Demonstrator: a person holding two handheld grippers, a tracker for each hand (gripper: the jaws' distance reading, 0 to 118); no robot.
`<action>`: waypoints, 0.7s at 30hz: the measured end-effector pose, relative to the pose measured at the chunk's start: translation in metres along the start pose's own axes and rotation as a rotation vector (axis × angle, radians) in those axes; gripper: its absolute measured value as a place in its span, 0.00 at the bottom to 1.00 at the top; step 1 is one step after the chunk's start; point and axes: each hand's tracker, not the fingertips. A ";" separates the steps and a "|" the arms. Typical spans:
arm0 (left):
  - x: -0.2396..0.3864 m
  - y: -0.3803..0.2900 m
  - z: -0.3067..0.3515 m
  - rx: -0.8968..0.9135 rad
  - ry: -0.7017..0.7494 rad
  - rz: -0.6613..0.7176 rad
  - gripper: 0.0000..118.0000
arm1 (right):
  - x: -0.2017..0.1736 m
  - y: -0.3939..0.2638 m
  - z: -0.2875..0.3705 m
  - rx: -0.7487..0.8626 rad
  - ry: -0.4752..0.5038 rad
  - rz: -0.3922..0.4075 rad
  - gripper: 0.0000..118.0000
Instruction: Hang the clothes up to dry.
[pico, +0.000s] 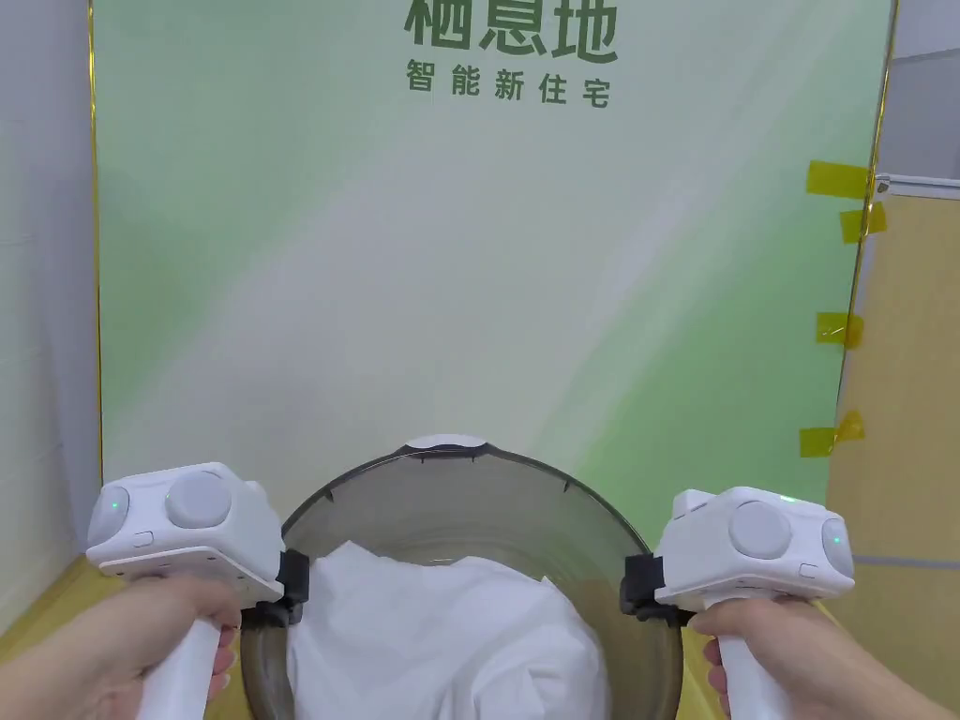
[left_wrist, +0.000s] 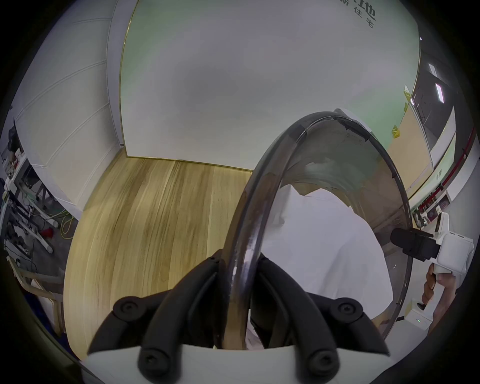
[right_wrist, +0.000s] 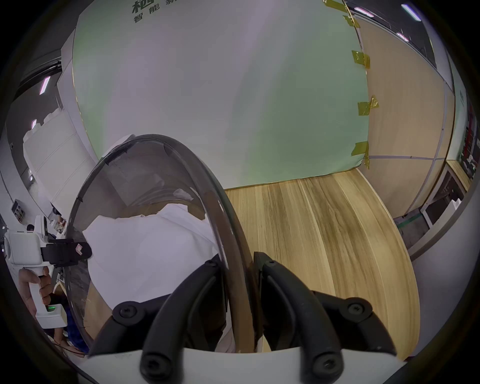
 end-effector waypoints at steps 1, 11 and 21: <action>0.000 0.000 0.000 0.001 -0.001 -0.001 0.15 | -0.001 0.000 0.001 0.001 -0.001 0.001 0.14; 0.000 0.000 -0.001 0.001 0.000 -0.001 0.15 | -0.003 0.001 0.005 0.010 -0.003 0.002 0.15; -0.001 -0.002 0.001 -0.002 0.000 -0.004 0.15 | -0.003 -0.001 0.005 0.015 -0.001 -0.003 0.15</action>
